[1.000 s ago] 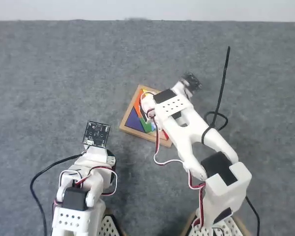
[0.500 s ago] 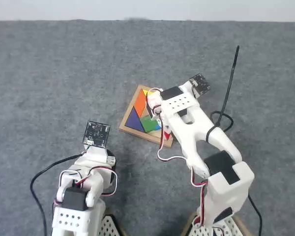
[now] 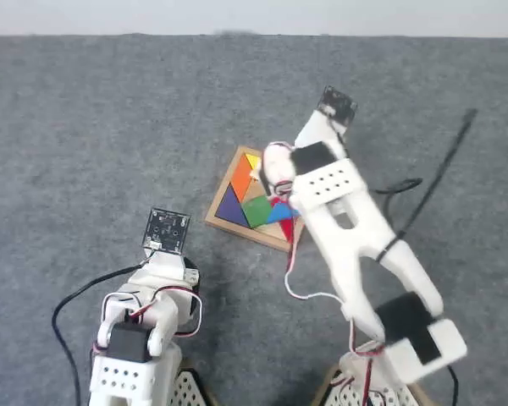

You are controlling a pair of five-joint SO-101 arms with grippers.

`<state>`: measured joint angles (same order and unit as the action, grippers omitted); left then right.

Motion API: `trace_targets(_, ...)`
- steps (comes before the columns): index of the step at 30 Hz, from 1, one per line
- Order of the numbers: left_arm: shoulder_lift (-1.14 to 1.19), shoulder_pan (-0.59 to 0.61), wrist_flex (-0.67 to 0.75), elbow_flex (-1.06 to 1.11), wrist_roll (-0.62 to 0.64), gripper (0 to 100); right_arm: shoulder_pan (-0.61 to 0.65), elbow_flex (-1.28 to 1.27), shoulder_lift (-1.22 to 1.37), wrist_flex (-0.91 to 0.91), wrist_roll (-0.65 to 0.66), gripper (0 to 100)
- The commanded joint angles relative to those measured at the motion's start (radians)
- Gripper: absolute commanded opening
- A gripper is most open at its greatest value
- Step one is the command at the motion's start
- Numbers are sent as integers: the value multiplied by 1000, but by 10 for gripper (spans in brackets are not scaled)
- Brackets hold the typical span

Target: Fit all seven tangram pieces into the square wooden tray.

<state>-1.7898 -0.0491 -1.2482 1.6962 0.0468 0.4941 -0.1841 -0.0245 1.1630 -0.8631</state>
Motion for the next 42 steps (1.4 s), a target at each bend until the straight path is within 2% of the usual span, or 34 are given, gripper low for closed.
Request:
trace_targets(1, -12, -2, -6, -13, 12, 12, -68, 43, -87, 105, 218, 61)
trace_targets(3, -12, -2, -6, -13, 12, 12, -114, 43, -68, 137, 423, 47)
trace_targets(7, -12, -2, -6, -13, 12, 12, -162, 44, 5, 143, 968, 48)
trace_targets(9, -12, -2, -6, -13, 12, 12, -163, 49, 45, 124, 1138, 49)
trace_targets(17, -12, -2, -6, -13, 12, 12, -165, 35, 148, -61, 1131, 7)
trace_targets(25, -12, -2, -6, -13, 12, 12, -189, -152, 131, -351, 1123, 9)
trace_targets(34, -12, -2, -6, -13, 12, 12, -134, -196, 163, -378, 1123, 9)
trace_targets(42, -12, -2, -6, -13, 12, 12, -53, -331, 67, -381, 1125, 9)
